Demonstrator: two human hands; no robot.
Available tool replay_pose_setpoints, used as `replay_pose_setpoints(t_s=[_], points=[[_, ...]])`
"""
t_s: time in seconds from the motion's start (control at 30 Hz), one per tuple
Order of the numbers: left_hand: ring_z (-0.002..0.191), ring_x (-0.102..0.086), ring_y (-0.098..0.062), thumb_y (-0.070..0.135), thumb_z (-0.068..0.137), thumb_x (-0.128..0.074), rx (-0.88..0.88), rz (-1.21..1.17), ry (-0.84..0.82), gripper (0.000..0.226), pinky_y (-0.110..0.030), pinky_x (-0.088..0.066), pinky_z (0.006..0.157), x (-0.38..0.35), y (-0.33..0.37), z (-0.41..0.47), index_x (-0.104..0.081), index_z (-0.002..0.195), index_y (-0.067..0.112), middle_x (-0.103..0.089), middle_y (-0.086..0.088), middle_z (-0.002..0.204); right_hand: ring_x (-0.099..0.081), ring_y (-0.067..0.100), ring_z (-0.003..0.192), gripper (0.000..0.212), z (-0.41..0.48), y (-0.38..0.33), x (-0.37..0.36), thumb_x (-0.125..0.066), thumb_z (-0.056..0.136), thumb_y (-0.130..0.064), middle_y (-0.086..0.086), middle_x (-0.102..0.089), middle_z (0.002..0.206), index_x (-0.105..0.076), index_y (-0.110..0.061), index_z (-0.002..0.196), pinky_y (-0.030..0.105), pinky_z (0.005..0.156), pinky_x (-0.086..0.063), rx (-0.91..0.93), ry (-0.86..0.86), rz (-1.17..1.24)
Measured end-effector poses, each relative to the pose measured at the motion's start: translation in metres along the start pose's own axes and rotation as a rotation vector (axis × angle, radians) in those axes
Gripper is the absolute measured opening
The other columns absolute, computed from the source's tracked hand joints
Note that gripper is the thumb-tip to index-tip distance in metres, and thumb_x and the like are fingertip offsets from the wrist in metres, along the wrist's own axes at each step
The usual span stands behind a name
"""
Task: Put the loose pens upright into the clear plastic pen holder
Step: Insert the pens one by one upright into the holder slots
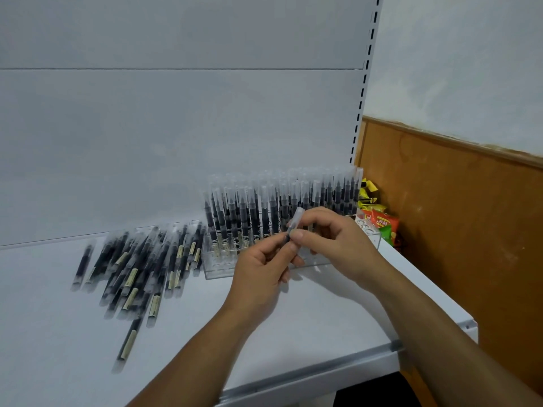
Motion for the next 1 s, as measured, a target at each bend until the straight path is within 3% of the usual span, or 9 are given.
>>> replay_pose_setpoints(t_s=[0.1, 0.17, 0.27, 0.37, 0.5, 0.6, 0.7, 0.83, 1.0], points=[[0.054, -0.056, -0.001, 0.022, 0.084, -0.062, -0.010, 0.045, -0.030, 0.028, -0.013, -0.043, 0.049, -0.003, 0.000, -0.002, -0.070, 0.111, 0.016, -0.070, 0.003, 0.070, -0.050, 0.024, 0.069, 0.015, -0.002, -0.002, 0.002, -0.072, 0.086, -0.017, 0.011, -0.063, 0.085, -0.068, -0.003, 0.087, 0.034, 0.065, -0.045, -0.030, 0.027, 0.044], [0.060, -0.059, -0.003, 0.029, 0.081, -0.064, 0.007, 0.041, -0.001, 0.035, -0.014, -0.045, 0.051, -0.003, -0.001, -0.003, -0.068, 0.114, 0.020, -0.072, 0.002, 0.076, -0.053, 0.012, 0.059, 0.011, 0.000, -0.008, 0.008, -0.068, 0.088, -0.016, -0.002, -0.062, 0.068, -0.067, -0.006, 0.087, 0.021, 0.056, -0.046, -0.045, 0.049, 0.106], [0.072, -0.064, -0.008, 0.027, 0.088, -0.063, -0.025, 0.064, 0.105, 0.028, -0.016, -0.051, 0.063, 0.004, -0.001, -0.004, -0.065, 0.115, 0.027, -0.071, 0.005, 0.084, -0.052, 0.005, 0.050, 0.009, 0.009, -0.012, 0.038, -0.064, 0.091, -0.019, -0.010, -0.062, 0.061, -0.063, -0.011, 0.088, 0.017, 0.047, -0.042, -0.092, 0.241, 0.208], [0.089, -0.063, -0.005, 0.034, 0.091, -0.064, -0.210, 0.366, 0.177, 0.021, -0.020, -0.053, 0.080, 0.009, 0.009, -0.010, -0.067, 0.112, 0.037, -0.068, 0.015, 0.094, -0.048, 0.004, 0.048, 0.009, 0.019, -0.016, 0.067, -0.063, 0.094, -0.020, -0.010, -0.057, 0.059, -0.062, -0.014, 0.086, 0.017, 0.045, -0.042, -0.051, 0.425, 0.190], [0.114, -0.049, -0.002, 0.033, 0.090, -0.057, -0.439, 0.960, 0.183, 0.026, -0.027, -0.030, 0.102, 0.004, 0.019, -0.011, -0.068, 0.114, 0.032, -0.058, 0.026, 0.111, -0.050, 0.003, 0.056, 0.009, 0.029, -0.017, 0.080, -0.065, 0.093, -0.027, -0.013, -0.058, 0.065, -0.062, -0.026, 0.084, 0.022, 0.052, -0.046, 0.023, 0.522, -0.072], [0.123, -0.042, -0.010, 0.030, 0.093, -0.059, -0.377, 1.151, 0.150, 0.032, -0.027, -0.018, 0.107, 0.008, 0.016, -0.009, -0.064, 0.125, 0.030, -0.057, 0.017, 0.124, -0.057, 0.007, 0.071, 0.009, 0.035, -0.009, 0.078, -0.066, 0.091, -0.032, -0.011, -0.062, 0.078, -0.060, -0.030, 0.085, 0.029, 0.063, -0.051, -0.007, 0.492, -0.296], [0.129, -0.038, -0.013, 0.030, 0.093, -0.060, -0.310, 1.260, 0.109, 0.039, -0.030, -0.013, 0.110, 0.011, 0.009, -0.009, -0.059, 0.132, 0.031, -0.055, 0.014, 0.133, -0.057, 0.006, 0.066, 0.008, 0.038, -0.006, 0.075, -0.066, 0.091, -0.034, -0.011, -0.063, 0.078, -0.061, -0.028, 0.088, 0.030, 0.059, -0.052, -0.007, 0.448, -0.365], [0.128, -0.042, -0.016, 0.028, 0.091, -0.061, -0.319, 1.336, 0.094, 0.041, -0.034, -0.018, 0.110, 0.009, 0.009, -0.009, -0.059, 0.132, 0.030, -0.057, 0.011, 0.133, -0.055, 0.003, 0.064, 0.012, 0.042, -0.007, 0.075, -0.066, 0.091, -0.038, -0.014, -0.061, 0.077, -0.062, -0.027, 0.090, 0.024, 0.053, -0.048, -0.005, 0.413, -0.512], [0.128, -0.042, -0.015, 0.028, 0.091, -0.059, -0.308, 1.359, 0.097, 0.041, -0.033, -0.019, 0.109, 0.010, 0.010, -0.008, -0.059, 0.133, 0.031, -0.056, 0.012, 0.133, -0.058, 0.008, 0.067, 0.015, 0.044, 0.015, 0.054, -0.067, 0.090, -0.038, -0.009, -0.064, 0.075, -0.058, -0.026, 0.085, 0.024, 0.056, -0.042, -0.141, 0.165, -0.638]])
Point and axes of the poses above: each hand's wrist, its own z-axis towards the middle knuckle, its own x-axis out of the back of the hand, y = z × x, the point moved 4 cm from there along z, towards the middle knuckle
